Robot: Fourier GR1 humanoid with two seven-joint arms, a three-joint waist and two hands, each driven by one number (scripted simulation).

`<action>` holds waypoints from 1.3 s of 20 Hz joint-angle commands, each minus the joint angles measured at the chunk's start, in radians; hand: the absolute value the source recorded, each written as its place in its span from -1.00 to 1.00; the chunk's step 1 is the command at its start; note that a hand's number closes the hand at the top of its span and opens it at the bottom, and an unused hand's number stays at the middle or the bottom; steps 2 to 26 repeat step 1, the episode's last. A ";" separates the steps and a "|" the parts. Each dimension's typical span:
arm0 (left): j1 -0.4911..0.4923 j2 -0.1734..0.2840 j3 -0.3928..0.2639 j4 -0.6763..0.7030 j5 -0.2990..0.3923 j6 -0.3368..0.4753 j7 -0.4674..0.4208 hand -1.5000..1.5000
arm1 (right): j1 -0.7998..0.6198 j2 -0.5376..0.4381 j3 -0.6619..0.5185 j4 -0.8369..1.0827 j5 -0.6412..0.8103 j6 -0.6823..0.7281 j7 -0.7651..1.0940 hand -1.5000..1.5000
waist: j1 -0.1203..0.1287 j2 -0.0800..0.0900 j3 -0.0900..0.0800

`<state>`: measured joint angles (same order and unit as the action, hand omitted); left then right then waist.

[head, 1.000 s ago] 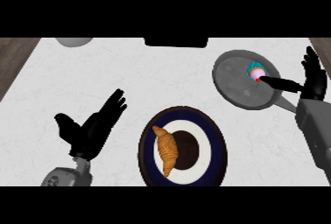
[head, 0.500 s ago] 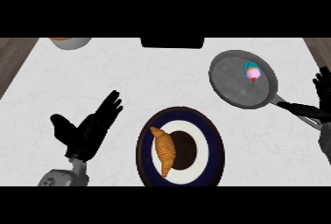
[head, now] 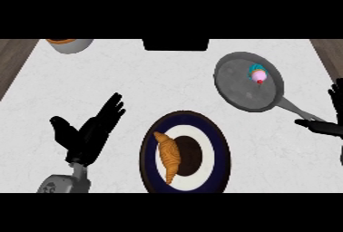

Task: Pick the cupcake from the plate and place it in the pan

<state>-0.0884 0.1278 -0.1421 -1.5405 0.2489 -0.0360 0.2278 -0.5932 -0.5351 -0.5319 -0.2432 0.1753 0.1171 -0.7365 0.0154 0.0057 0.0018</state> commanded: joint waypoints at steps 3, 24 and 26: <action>0.056 -0.035 -0.026 -0.030 -0.036 0.018 -0.029 0.00 | 0.035 0.007 0.016 0.013 -0.007 0.012 -0.054 -1.00 | 0.002 0.000 0.000; 0.056 -0.035 -0.026 -0.030 -0.036 0.018 -0.029 0.00 | 0.035 0.007 0.016 0.013 -0.007 0.012 -0.054 -1.00 | 0.002 0.000 0.000; 0.056 -0.035 -0.026 -0.030 -0.036 0.018 -0.029 0.00 | 0.035 0.007 0.016 0.013 -0.007 0.012 -0.054 -1.00 | 0.002 0.000 0.000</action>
